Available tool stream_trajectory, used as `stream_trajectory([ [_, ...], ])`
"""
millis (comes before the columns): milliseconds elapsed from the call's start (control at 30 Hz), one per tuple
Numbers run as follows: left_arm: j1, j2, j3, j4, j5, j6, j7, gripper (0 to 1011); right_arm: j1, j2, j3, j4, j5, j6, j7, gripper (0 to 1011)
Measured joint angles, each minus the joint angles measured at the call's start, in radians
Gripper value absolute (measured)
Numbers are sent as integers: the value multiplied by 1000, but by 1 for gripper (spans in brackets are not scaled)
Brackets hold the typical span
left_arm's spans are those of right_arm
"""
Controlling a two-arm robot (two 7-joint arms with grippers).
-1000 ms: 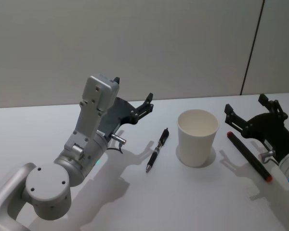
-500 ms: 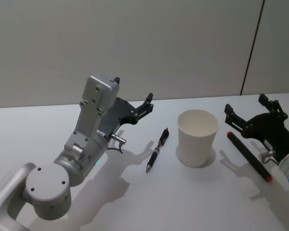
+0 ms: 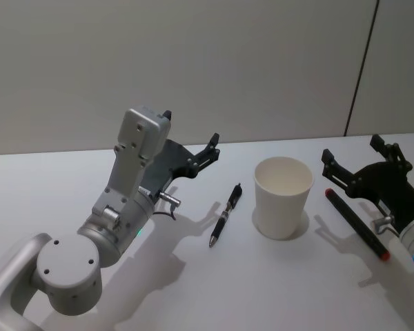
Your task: Place the pen into the pen holder.
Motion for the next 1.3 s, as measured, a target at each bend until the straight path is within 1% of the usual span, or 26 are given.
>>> stream_trajectory([
  [1300, 0, 0, 0, 0, 0, 0, 0, 1001, 0, 0, 0, 0, 0, 0, 0, 1001],
])
